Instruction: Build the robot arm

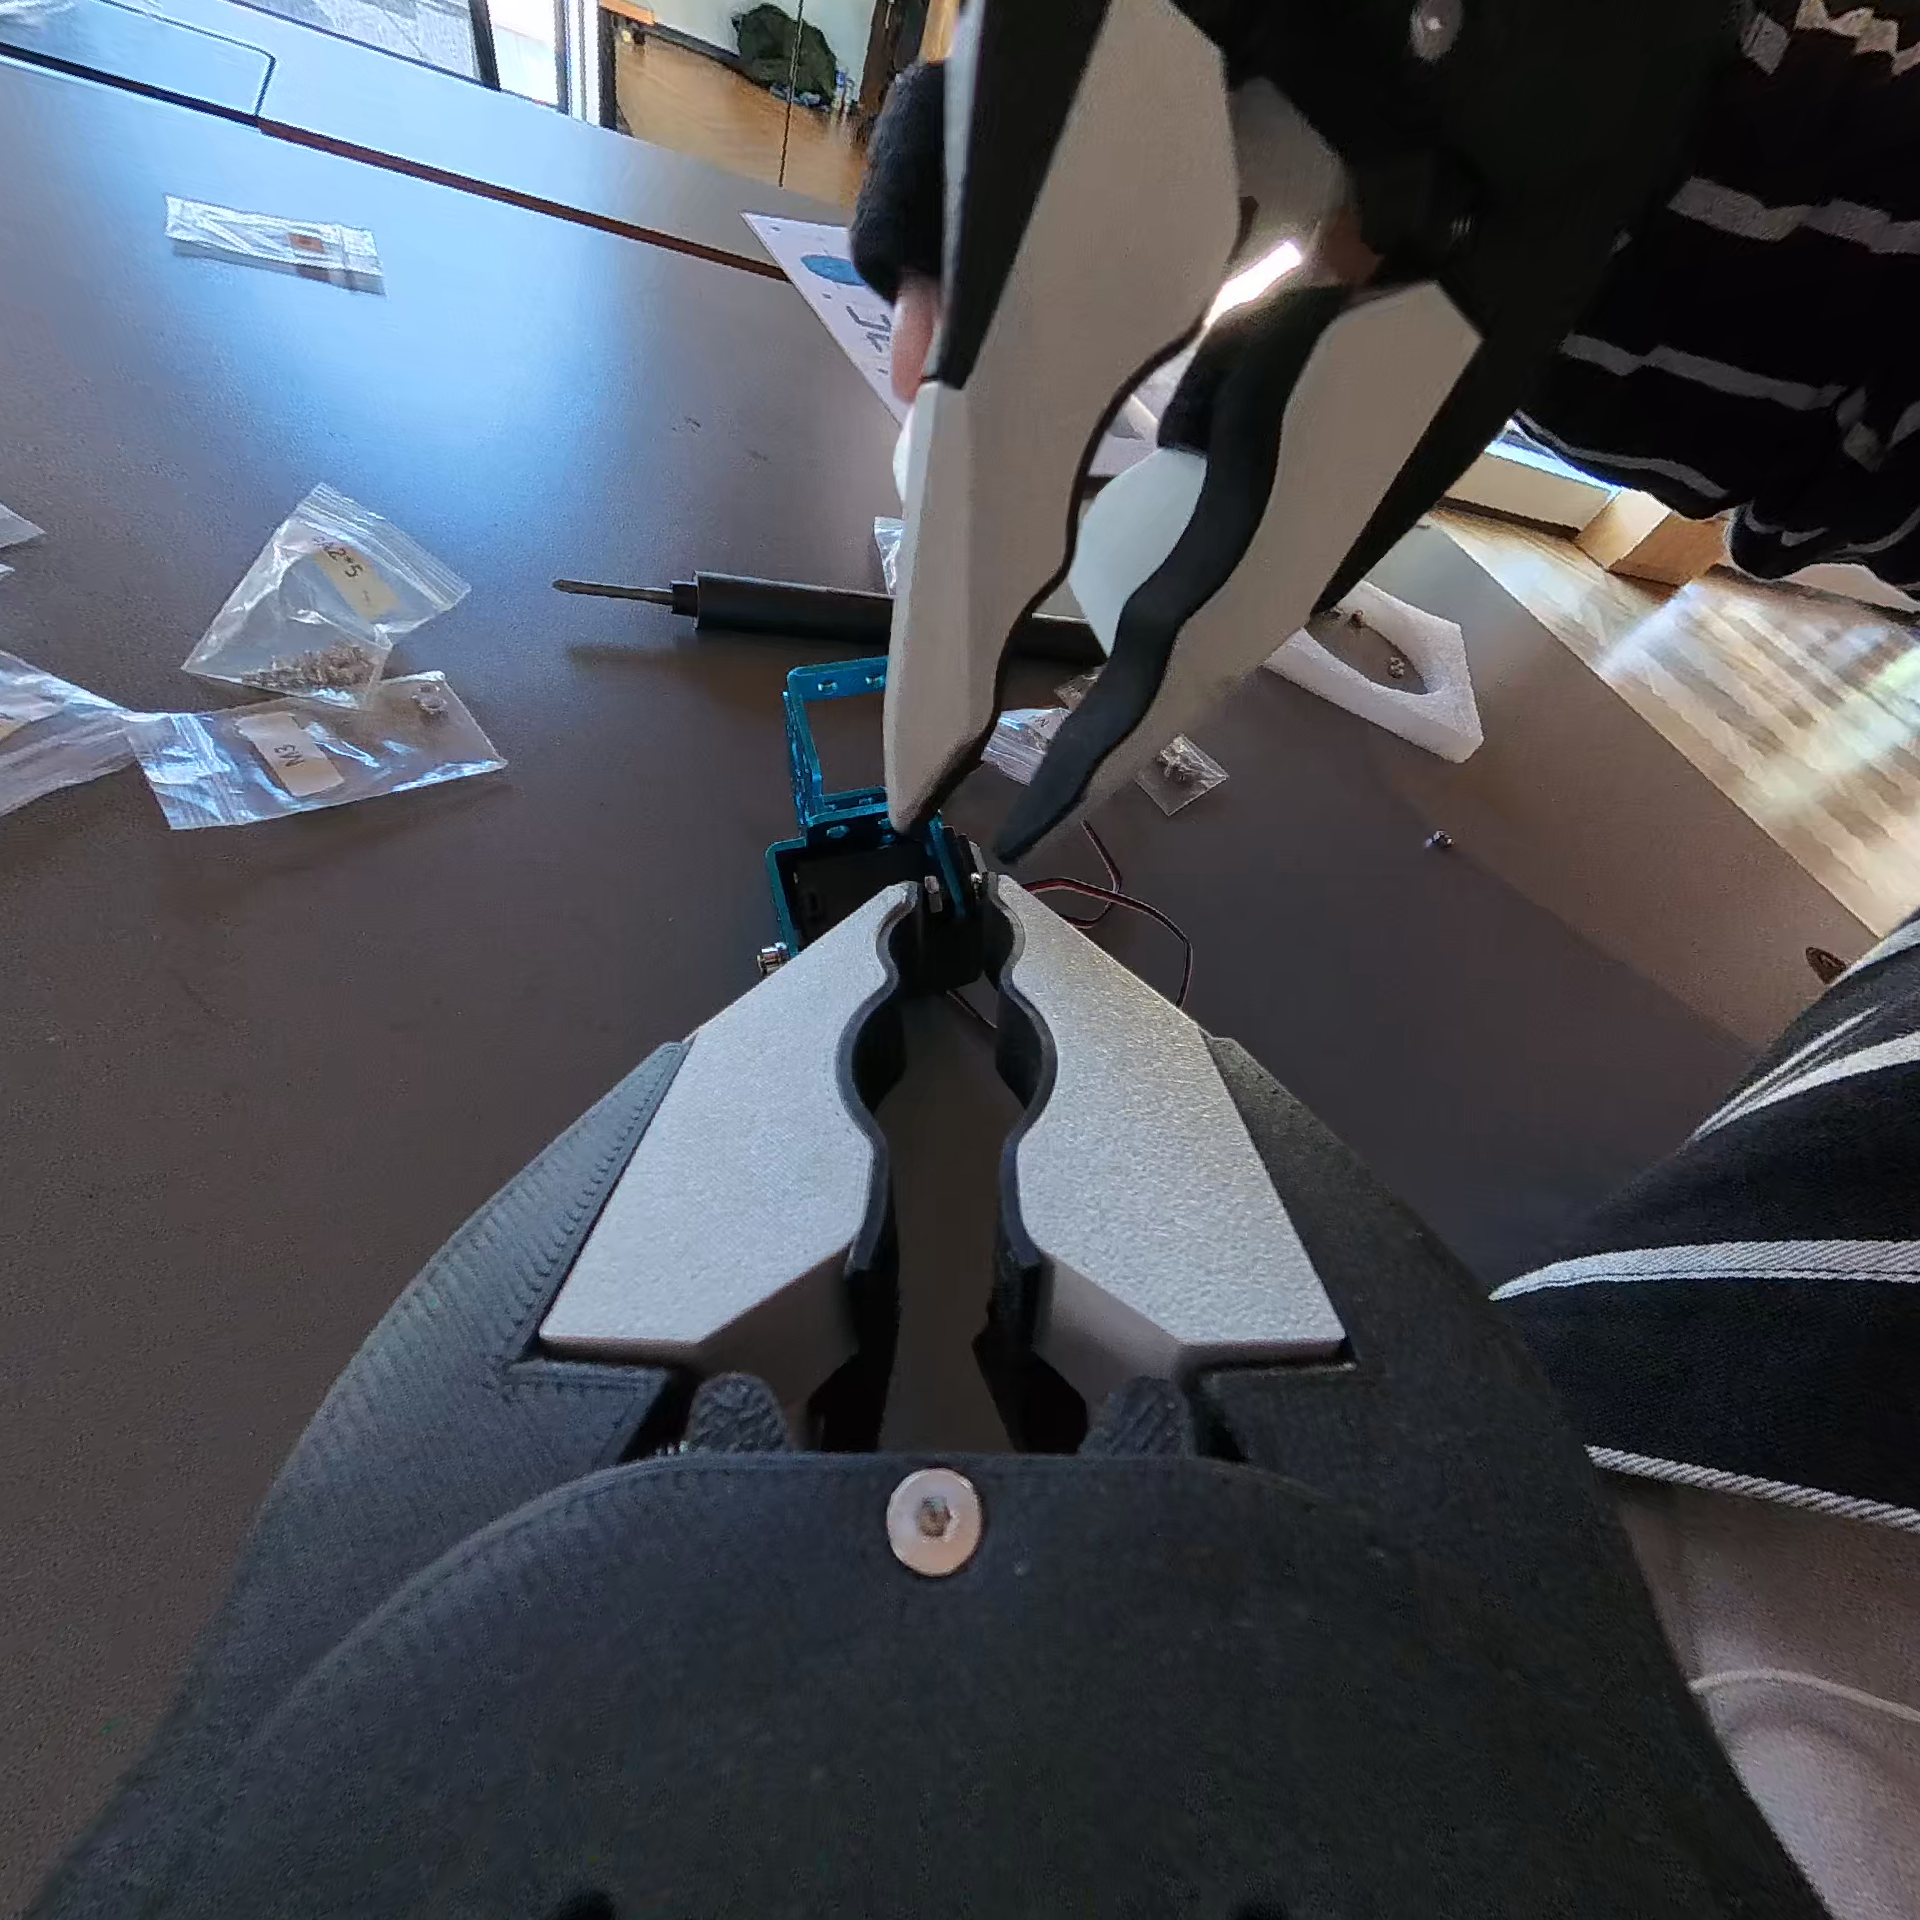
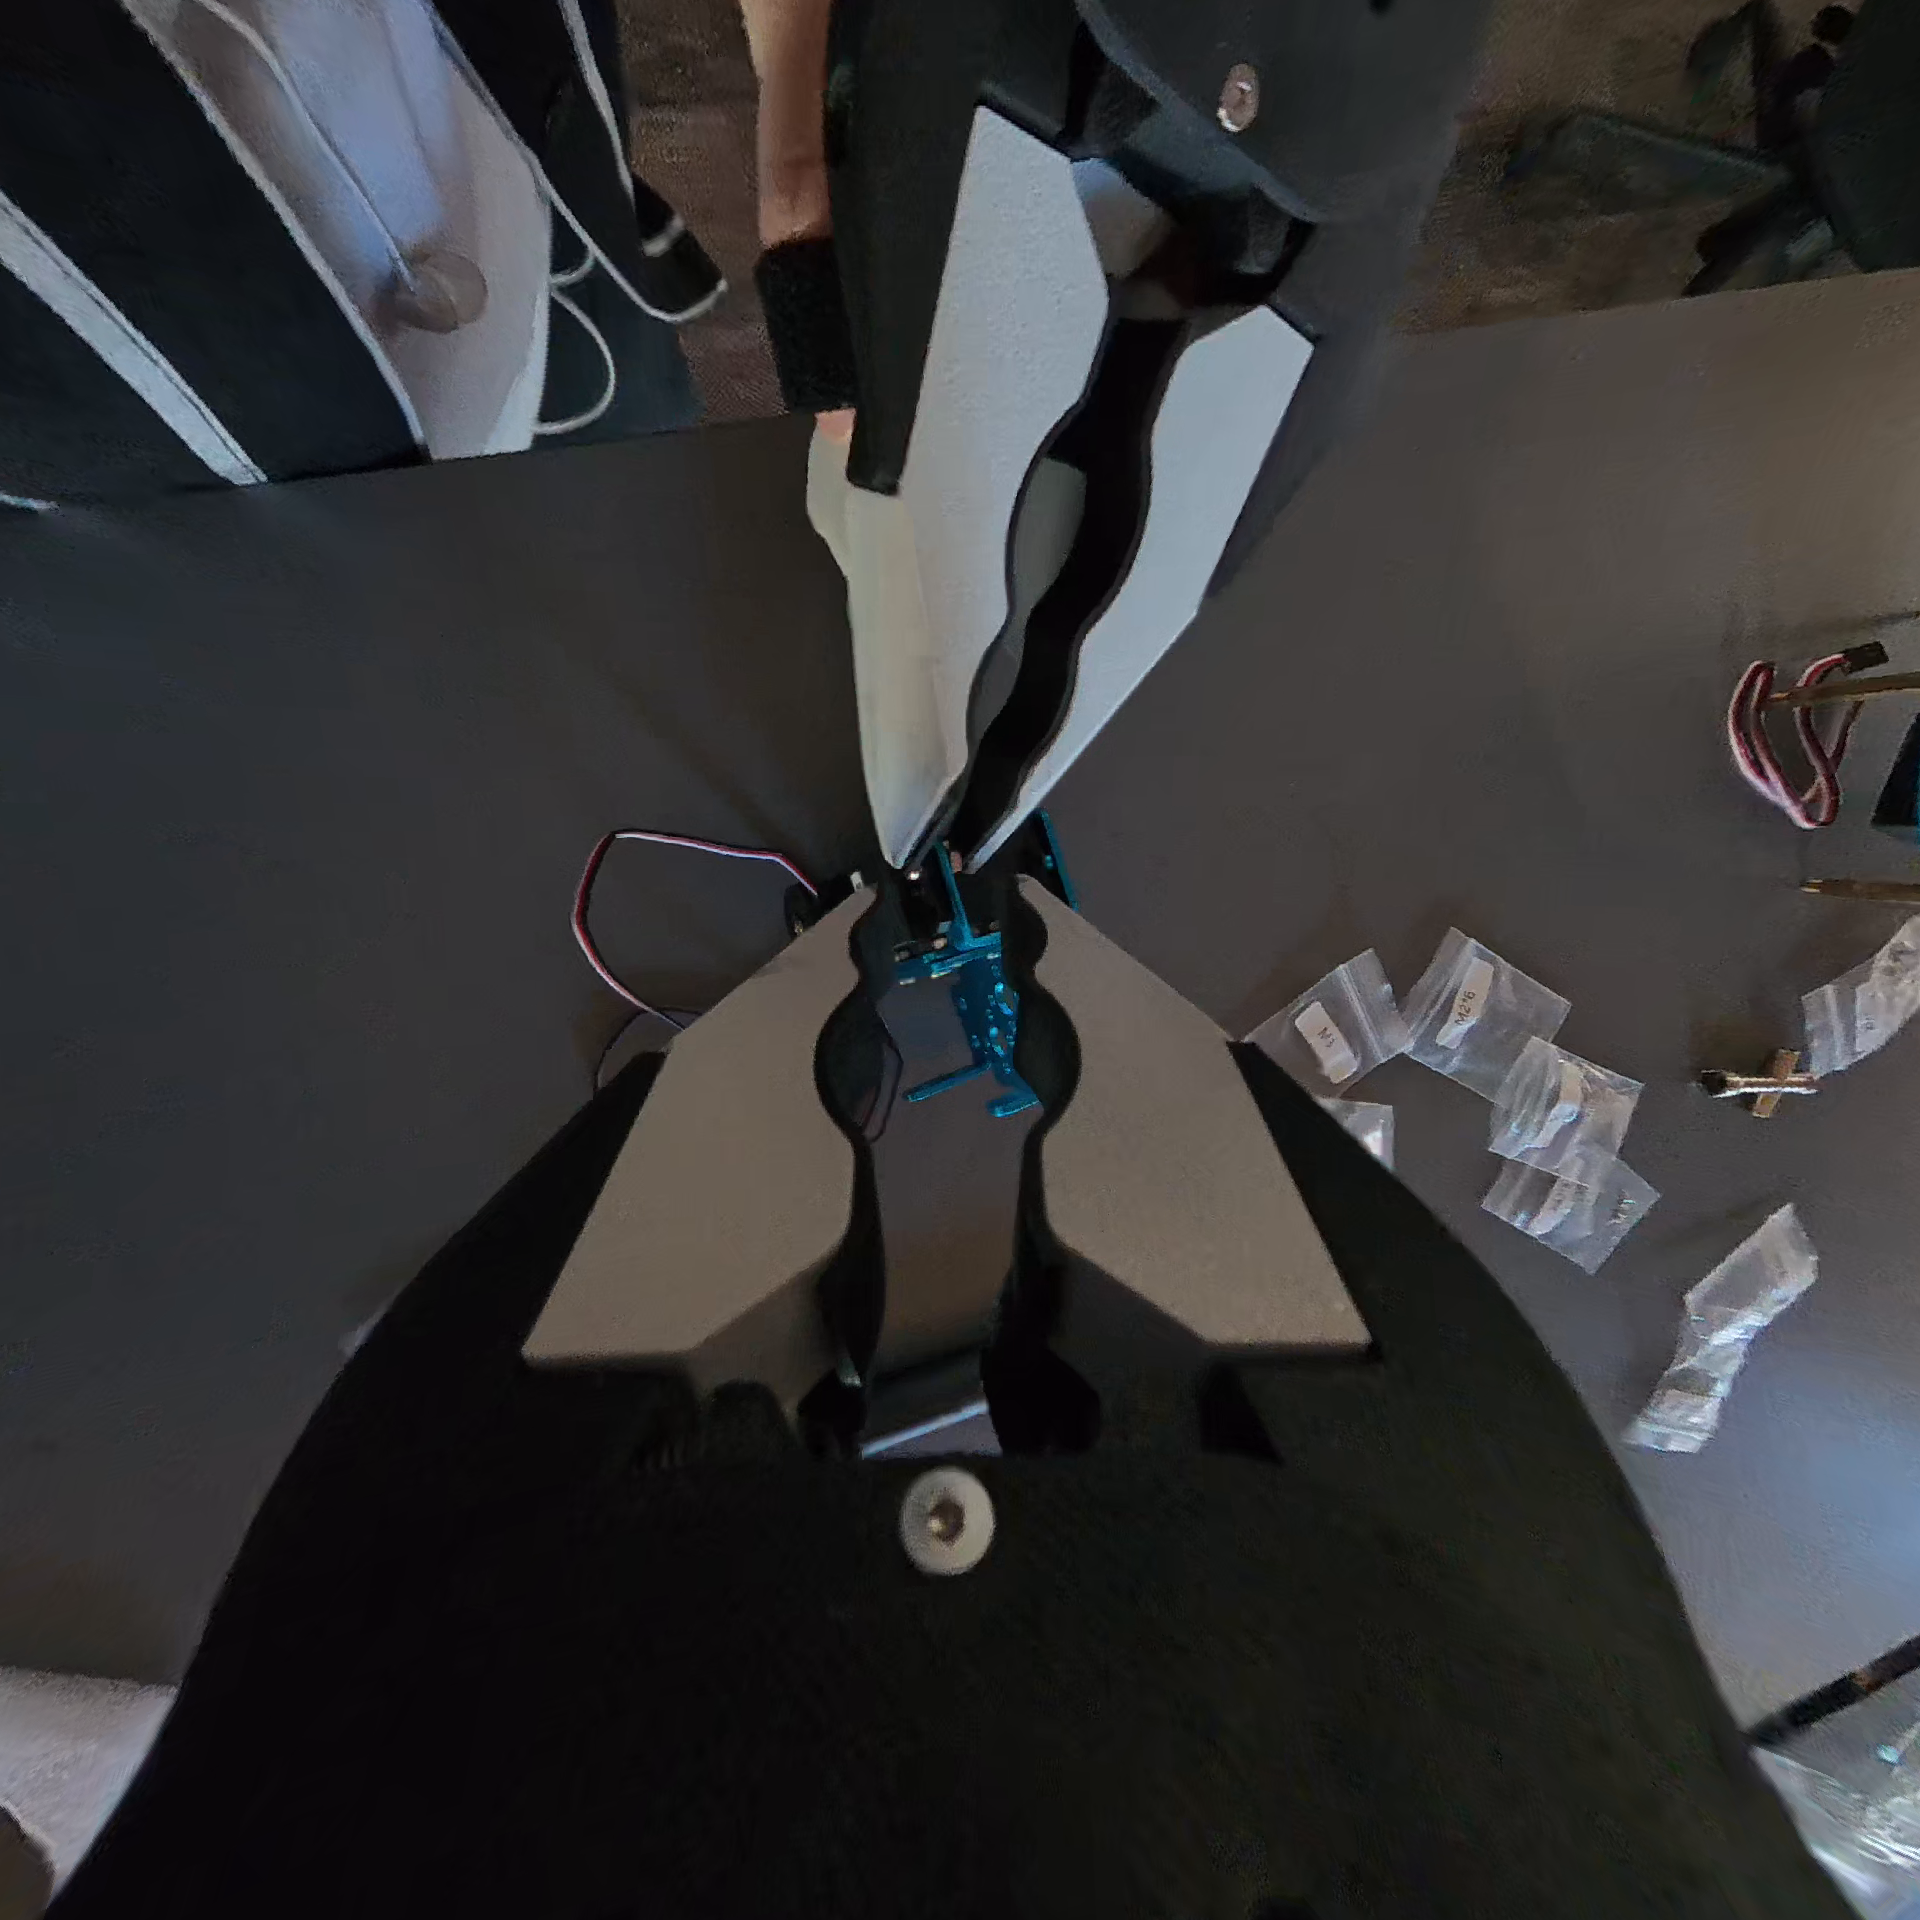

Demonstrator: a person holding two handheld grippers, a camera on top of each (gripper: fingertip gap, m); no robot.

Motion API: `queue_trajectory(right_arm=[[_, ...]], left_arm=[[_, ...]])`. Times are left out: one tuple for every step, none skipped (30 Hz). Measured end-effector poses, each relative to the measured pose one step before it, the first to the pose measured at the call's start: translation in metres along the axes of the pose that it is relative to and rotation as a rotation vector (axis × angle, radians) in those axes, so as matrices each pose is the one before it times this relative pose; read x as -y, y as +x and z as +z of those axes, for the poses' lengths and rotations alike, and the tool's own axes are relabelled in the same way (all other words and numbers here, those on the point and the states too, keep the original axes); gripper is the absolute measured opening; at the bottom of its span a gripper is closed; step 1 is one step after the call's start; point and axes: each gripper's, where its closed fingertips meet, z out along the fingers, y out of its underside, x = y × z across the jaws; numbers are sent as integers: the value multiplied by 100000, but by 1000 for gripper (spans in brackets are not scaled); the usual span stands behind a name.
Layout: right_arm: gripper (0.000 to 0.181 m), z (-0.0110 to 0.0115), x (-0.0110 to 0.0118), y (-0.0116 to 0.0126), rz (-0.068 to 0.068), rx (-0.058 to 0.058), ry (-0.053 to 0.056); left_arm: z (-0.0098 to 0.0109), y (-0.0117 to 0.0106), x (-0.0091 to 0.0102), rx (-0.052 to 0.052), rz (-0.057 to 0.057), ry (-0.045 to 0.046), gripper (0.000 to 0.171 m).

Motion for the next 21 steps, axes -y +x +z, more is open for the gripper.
queue_trajectory(right_arm=[[19, 18, 111, -107, 3197, 2424, 1050], [21, 36, 52, 22, 3917, 1742, 596], [22, 16, -85, 266, 4616, 404, -452], [22, -28, 18, 22, 3992, 1683, -64], [23, -73, 130, -111, 3280, 2117, 744], [23, -94, 73, -37, 3071, 1552, 50], [23, -111, 64, -30, 2788, 1300, -54], [23, -116, 67, 66, 3401, 782, -30], [23, -117, -5, 256, 4806, -11, -777], [23, -102, -46, 78, 5073, 1217, -827], [23, -112, -43, -39, 5107, 1838, -599], [24, -133, -63, -8, 5464, 1411, -645], [24, -164, -180, -39, 5713, 1328, -1123], [27, -189, -307, -202, 4969, 2240, -1677], [29, -220, -177, 96, 3675, -112, -673], [32, -231, -43, 297, 3196, -2136, 542], [33, -240, -33, 197, 2709, -2041, 676], [26, -290, 38, -261, 1750, 398, 914], [7, -315, 227, -999, 703, 4760, 2382], [0, -296, 505, -1174, 1183, 5990, 4080], [0, -216, 458, -793, 2675, 4309, 3581]], left_arm=[[1, 3, 3, 1, -42, 19, 8], [-12, -10, -3, 109, 72, 44, 8], [-9, -2, 6, 113, 112, 49, 8], [-1, -4, -8, 35, 8, 42, 8], [0, -7, 13, 28, -76, 88, 8], [6, -1, 13, 51, -82, 91, 8], [14, -5, 21, 93, -31, 62, 8], [13, -18, 18, 159, 29, 41, 8], [10, -11, 28, 194, -96, 48, 8], [16, -5, 29, 152, -159, 21, 8], [32, 0, 22, 146, -32, 47, 8], [25, 9, 32, 216, -11, 126, 8], [39, 14, 21, 220, -80, 84, 8], [41, 26, 16, 157, 151, -4, 8], [23, 17, 12, 252, 479, 97, 8], [29, 0, 22, 293, 488, 222, 8], [26, 23, 14, 86, 227, 191, 8], [28, 7, 2, -45, -51, 116, 8], [6, 1, 9, -43, -88, 120, 8], [3, 3, 2, -41, 70, 106, 8], [-9, -9, 5, -9, 100, 60, 8]])
